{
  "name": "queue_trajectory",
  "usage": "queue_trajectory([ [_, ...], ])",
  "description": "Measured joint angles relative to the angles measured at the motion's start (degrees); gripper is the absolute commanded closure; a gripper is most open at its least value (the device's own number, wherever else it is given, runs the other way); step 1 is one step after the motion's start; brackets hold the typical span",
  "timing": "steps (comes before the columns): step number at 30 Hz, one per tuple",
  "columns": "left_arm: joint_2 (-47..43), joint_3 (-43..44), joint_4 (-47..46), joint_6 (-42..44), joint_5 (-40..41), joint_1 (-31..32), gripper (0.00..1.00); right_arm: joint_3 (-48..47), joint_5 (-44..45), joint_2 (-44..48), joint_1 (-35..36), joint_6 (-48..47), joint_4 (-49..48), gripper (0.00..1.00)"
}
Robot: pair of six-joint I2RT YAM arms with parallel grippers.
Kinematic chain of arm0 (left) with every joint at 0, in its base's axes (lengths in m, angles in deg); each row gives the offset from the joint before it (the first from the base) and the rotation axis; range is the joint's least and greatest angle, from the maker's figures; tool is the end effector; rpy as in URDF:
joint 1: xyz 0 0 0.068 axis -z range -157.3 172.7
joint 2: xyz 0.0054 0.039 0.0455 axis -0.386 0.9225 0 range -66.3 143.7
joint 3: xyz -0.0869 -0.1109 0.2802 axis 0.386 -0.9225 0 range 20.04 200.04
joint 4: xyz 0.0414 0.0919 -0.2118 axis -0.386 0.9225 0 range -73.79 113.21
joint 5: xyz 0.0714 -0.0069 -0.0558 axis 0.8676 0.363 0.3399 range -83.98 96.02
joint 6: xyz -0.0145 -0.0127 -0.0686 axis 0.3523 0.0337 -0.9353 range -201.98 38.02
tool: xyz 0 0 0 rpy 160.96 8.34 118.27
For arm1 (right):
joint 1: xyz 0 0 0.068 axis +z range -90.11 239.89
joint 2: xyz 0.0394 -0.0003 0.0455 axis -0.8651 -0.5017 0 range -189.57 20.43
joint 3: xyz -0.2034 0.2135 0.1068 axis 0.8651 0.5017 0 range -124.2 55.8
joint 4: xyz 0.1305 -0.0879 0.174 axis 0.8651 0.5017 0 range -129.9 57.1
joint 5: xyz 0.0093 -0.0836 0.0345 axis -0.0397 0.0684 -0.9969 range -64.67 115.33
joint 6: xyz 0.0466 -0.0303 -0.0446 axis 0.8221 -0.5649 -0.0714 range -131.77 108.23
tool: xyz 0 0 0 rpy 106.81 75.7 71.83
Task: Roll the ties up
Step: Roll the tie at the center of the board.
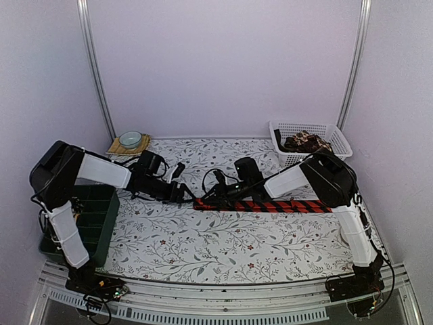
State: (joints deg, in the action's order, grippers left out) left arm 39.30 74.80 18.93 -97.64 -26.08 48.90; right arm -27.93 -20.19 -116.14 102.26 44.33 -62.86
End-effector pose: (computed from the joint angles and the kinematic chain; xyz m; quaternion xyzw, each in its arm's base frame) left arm 0.3081 -0.1863 0.1791 0.1699 0.9011 -0.3526 0.1868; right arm 0.3562 0.3815 0.1305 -0.0970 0.8155 0.5685 0.0480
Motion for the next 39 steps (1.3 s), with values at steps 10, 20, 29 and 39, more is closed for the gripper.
queue_trajectory([
  [10, 1.46, -2.97, -16.79, -19.12, -2.01, 0.20, 0.26, 0.00, 0.20, 0.00, 0.00, -0.24, 0.07, 0.83],
  [20, 4.07, -4.42, -19.87, -27.87, 0.13, 1.42, 0.30, 0.00, 0.24, 0.00, 0.00, -0.37, 0.07, 0.83],
  [29, 6.16, -6.54, -28.59, -35.52, -0.20, 3.69, 0.37, 0.00, 0.44, 0.00, 0.00, -0.42, 0.07, 0.83],
  [39, 5.75, -12.63, -38.45, -43.10, -0.17, 4.00, 0.37, 0.00, 0.57, 0.00, 0.00, -0.42, 0.09, 0.83],
])
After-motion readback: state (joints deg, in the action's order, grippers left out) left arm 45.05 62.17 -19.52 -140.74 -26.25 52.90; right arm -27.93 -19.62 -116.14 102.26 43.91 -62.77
